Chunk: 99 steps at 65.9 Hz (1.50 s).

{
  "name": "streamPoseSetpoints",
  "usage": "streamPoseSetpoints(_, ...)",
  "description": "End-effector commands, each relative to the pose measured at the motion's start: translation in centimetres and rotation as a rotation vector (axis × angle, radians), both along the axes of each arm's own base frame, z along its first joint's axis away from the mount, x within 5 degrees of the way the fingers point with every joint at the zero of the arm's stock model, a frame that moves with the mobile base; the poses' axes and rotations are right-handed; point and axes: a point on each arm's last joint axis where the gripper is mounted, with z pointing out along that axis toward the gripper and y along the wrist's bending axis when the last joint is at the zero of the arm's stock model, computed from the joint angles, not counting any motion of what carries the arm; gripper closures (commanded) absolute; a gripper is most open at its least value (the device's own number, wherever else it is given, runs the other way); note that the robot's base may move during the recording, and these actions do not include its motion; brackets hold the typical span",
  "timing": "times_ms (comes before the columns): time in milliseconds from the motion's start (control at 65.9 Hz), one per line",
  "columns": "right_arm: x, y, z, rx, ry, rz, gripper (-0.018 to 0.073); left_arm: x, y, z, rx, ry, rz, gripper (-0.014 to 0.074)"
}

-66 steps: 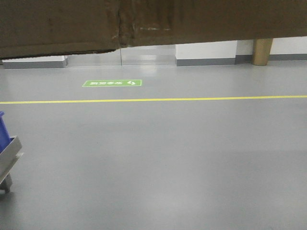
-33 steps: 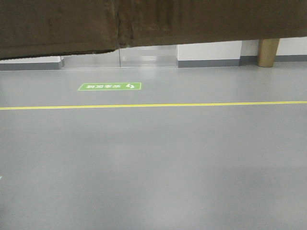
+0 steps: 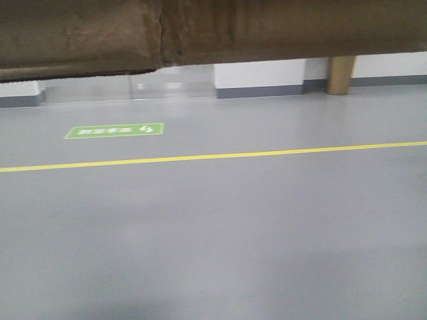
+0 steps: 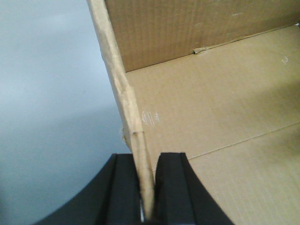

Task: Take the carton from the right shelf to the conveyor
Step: 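Hold the carton with both grippers while the base drives to the conveyor, then carry the carton with both grippers over the grey conveyor belt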

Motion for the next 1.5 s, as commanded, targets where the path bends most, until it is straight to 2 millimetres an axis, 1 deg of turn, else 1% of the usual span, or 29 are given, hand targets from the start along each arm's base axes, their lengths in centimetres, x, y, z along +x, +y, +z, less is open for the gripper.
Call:
streamPoseSetpoints(0, -0.2, 0.1, 1.0, 0.036, -0.077, 0.022, 0.0631, -0.5, -0.4, 0.5, -0.040, -0.031, -0.044, 0.0615)
streamPoseSetpoints(470, -0.2, 0.1, 1.0, 0.036, -0.077, 0.022, 0.0631, -0.3, -0.1, 0.6, -0.008, -0.048, -0.024, 0.0615)
streamPoseSetpoints(1108, -0.2, 0.1, 1.0, 0.038, -0.076, 0.023, 0.0631, 0.3, 2.3, 1.5, 0.235, -0.171, 0.125, 0.0615)
streamPoseSetpoints(1487, -0.2, 0.1, 1.0, 0.038, -0.076, 0.023, 0.0631, 0.4, 3.3, 2.1, 0.344, -0.226, 0.192, 0.0615)
